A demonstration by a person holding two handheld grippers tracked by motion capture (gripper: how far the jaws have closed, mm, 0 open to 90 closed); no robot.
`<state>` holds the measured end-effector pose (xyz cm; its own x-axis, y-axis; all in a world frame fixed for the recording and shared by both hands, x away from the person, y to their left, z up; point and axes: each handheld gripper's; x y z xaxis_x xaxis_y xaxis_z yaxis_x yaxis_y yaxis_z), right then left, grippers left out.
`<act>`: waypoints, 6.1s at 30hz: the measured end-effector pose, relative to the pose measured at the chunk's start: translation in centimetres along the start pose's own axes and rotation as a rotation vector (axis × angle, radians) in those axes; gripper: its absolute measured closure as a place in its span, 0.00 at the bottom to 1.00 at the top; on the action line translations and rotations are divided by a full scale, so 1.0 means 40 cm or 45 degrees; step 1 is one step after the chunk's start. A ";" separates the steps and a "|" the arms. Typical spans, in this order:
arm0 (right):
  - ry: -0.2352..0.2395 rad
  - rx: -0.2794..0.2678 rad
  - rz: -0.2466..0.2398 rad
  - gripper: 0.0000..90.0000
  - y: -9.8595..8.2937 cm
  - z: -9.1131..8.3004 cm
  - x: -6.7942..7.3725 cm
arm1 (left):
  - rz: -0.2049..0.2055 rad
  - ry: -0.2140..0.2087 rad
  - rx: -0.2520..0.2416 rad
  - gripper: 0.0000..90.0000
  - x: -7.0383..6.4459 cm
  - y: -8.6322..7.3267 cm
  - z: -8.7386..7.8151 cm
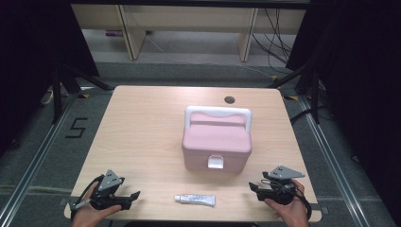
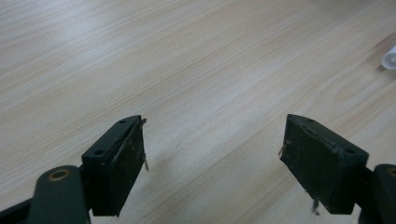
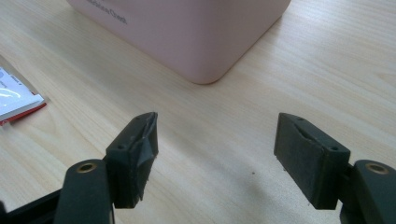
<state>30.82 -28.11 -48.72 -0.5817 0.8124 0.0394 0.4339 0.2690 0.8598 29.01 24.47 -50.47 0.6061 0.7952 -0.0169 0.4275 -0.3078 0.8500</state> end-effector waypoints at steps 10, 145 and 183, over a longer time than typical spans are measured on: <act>0.042 -0.007 -0.018 0.38 0.014 -0.009 0.013 | -0.010 0.014 -0.011 0.22 0.000 -0.001 0.002; 0.240 0.749 -0.504 0.78 0.133 0.029 0.008 | -0.049 0.020 -0.009 0.22 0.001 -0.004 0.009; 0.129 0.548 -0.238 0.51 0.131 0.050 -0.133 | -0.039 0.021 0.015 0.23 0.001 -0.006 0.016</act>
<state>37.57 -29.98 -45.43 -0.7319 0.6808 -0.0277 0.5486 0.6129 0.5686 29.35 24.27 -51.02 0.5816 0.8127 -0.0344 0.4537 -0.2890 0.8430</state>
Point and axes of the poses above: each handheld gripper's, and its own axes: z roughly forward along the jaws, y roughly out of its top, x roughly to its left, and after that the axes turned 12 degrees about -x, right-handed
